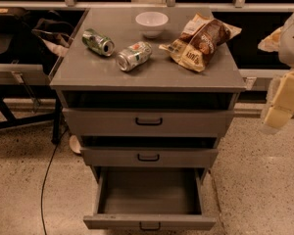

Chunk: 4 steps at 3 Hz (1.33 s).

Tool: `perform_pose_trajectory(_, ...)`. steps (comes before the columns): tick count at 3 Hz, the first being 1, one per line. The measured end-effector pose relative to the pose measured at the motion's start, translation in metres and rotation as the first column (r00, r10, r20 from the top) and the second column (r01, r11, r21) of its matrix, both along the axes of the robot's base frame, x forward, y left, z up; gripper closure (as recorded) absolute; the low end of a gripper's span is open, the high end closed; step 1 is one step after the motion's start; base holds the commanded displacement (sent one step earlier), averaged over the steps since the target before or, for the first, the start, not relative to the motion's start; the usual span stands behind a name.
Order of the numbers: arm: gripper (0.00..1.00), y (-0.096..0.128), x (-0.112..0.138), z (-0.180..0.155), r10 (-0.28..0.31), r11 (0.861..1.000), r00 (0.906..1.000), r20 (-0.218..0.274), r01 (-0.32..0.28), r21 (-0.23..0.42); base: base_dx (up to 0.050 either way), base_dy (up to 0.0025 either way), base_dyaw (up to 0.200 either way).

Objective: Close bottom drawer

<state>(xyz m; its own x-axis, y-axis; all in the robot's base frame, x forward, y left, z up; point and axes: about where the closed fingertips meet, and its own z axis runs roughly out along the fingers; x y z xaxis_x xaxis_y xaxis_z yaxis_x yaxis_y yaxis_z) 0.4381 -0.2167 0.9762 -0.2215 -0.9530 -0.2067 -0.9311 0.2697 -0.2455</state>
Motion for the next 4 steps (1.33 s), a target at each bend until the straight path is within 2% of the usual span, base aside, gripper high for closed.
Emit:
perform_pose_trajectory(1, 0.00, 0.000, 0.000, 0.000, 0.000, 1.000, 1.0000, 0.000, 0.000, 0.000, -0.050, 0.00000, 0.000)
perform_pose_trajectory(2, 0.00, 0.000, 0.000, 0.000, 0.000, 1.000, 1.0000, 0.000, 0.000, 0.000, 0.000, 0.00000, 0.000)
perform_pose_trajectory(3, 0.00, 0.001, -0.002, 0.004, 0.019, 0.999, 0.9996, 0.020, -0.020, 0.039, 0.000, 0.00000, 0.000)
perform_pose_trajectory(4, 0.00, 0.007, -0.001, 0.014, 0.092, 0.986, 0.9949, 0.041, -0.097, 0.133, 0.000, 0.00000, 0.000)
